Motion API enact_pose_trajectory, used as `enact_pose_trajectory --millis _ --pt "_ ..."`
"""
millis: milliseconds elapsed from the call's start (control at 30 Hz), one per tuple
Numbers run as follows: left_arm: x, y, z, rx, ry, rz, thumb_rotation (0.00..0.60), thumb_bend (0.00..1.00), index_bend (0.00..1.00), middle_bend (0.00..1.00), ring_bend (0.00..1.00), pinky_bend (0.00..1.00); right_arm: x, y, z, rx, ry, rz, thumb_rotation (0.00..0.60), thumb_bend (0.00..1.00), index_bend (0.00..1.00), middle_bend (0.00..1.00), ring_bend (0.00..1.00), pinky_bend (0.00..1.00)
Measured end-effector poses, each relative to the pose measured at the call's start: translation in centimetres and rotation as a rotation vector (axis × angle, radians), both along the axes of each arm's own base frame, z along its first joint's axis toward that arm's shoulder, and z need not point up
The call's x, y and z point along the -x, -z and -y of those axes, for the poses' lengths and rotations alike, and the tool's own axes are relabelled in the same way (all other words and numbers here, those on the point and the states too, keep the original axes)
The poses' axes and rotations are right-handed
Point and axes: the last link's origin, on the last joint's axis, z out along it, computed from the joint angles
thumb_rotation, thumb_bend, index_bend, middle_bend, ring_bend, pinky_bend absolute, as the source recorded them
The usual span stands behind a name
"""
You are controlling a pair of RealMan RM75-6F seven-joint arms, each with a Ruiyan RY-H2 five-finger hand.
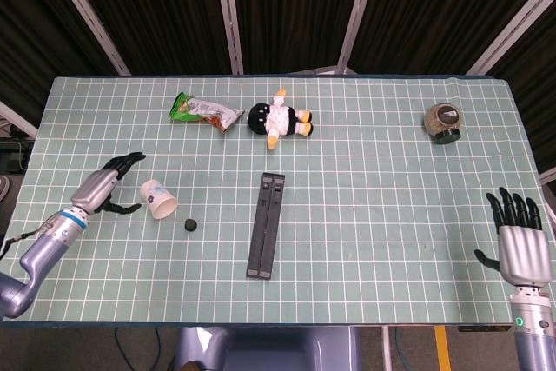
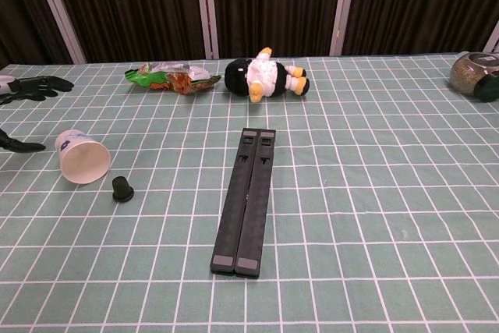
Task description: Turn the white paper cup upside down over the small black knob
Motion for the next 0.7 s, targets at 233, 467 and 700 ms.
enact_pose_trajectory --millis 233,467,700 --pt "1.2 -1.1 -0.5 0.007 0.021 0.014 0.600 0.27 0.09 0.01 0.02 0.01 0.4 -0.2 0.0 0.015 0.019 -0.009 0.600 0.00 0.09 0.00 0.00 0.00" --pt "1.3 1.4 -0.9 0.015 -0.009 0.028 0.600 0.26 0.11 0.01 0.02 0.01 0.5 0.2 0.1 0.012 0.028 -0.022 0.600 0.00 0.09 0.00 0.00 0.00" --pt "0.2 4.5 -1.1 0.046 0.008 0.022 0.600 0.26 0.14 0.04 0.04 0.02 0.6 0.4 0.3 0.012 0.040 -0.028 0.600 0.00 0.09 0.00 0.00 0.00"
